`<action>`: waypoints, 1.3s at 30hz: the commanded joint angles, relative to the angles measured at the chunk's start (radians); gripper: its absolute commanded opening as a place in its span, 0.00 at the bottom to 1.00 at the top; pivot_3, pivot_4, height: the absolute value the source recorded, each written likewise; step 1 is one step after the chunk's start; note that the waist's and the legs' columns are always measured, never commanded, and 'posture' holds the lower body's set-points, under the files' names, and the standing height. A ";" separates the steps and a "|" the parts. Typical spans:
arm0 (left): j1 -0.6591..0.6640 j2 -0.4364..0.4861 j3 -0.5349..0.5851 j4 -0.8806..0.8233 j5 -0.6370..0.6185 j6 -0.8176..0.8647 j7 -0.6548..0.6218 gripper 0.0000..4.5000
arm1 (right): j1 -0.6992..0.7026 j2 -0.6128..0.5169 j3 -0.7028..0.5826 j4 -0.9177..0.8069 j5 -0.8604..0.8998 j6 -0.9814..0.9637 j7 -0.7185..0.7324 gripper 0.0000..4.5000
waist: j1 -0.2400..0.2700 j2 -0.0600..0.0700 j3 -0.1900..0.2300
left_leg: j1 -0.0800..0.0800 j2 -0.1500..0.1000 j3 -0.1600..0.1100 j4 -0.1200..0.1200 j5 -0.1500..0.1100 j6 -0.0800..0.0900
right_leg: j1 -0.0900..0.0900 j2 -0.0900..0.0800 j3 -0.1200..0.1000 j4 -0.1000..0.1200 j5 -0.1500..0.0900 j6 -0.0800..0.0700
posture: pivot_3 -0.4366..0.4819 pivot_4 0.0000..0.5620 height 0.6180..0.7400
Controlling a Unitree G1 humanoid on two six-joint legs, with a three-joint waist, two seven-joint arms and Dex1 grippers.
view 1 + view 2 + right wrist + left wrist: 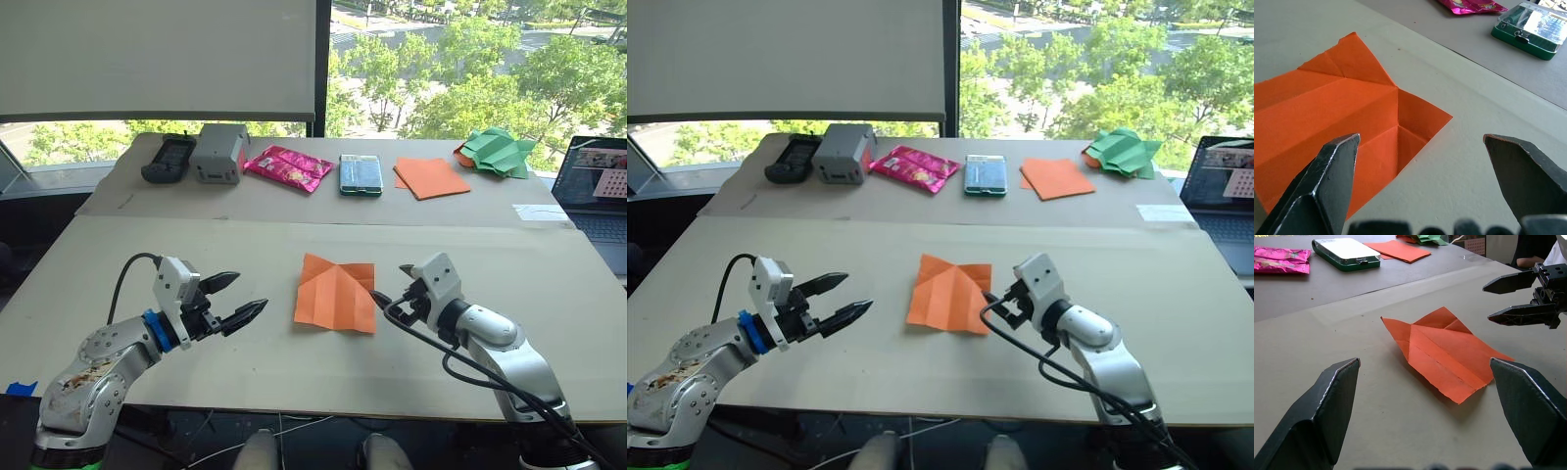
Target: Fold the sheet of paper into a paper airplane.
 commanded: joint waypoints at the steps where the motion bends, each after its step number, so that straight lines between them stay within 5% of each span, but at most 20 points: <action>1: -0.027 0.009 0.016 0.001 -0.007 -0.014 -0.008 1.00 | -0.004 0.001 -0.015 -0.024 0.003 -0.033 -0.001 0.99 | 0.000 0.000 0.000 | 0.000 0.000 0.000 0.000 0.000 0.000 | 0.000 0.000 0.000 0.000 0.000 0.000 | 0.48 0.27 0.69; 6: -0.076 0.006 -0.018 0.036 0.015 -0.004 -0.004 1.00 | -0.005 0.002 -0.019 -0.024 0.001 -0.032 -0.007 0.99 | 0.004 0.000 0.000 | 0.000 0.000 0.000 0.000 0.000 0.000 | 0.000 0.000 0.000 0.000 0.000 0.000 | 0.48 0.27 0.69; 20: -0.446 -0.120 -0.418 0.487 0.372 -0.280 -0.161 0.01 | 0.038 0.002 -0.028 -0.072 -0.009 -0.009 -0.047 1.00 | 0.019 0.000 -0.001 | 0.000 0.000 0.000 0.002 0.005 0.008 | 0.002 0.001 0.000 0.001 0.001 0.002 | 0.48 0.27 0.69; 28: -0.496 -0.188 -0.498 0.689 0.490 -0.378 -0.200 0.01 | 0.078 -0.004 -0.041 -0.117 -0.006 0.017 -0.067 1.00 | 0.021 0.000 -0.001 | 0.001 0.000 0.000 0.002 0.007 0.010 | 0.003 0.002 0.001 0.003 0.002 0.004 | 0.48 0.27 0.69; 39: -0.467 -0.180 -0.540 0.743 0.591 -0.433 -0.223 0.01 | 0.098 -0.062 -0.044 -0.120 0.007 0.105 -0.037 1.00 | 0.021 0.002 -0.003 | 0.001 0.000 0.000 0.002 0.006 0.009 | 0.004 0.002 0.001 0.002 0.002 0.004 | 0.48 0.27 0.69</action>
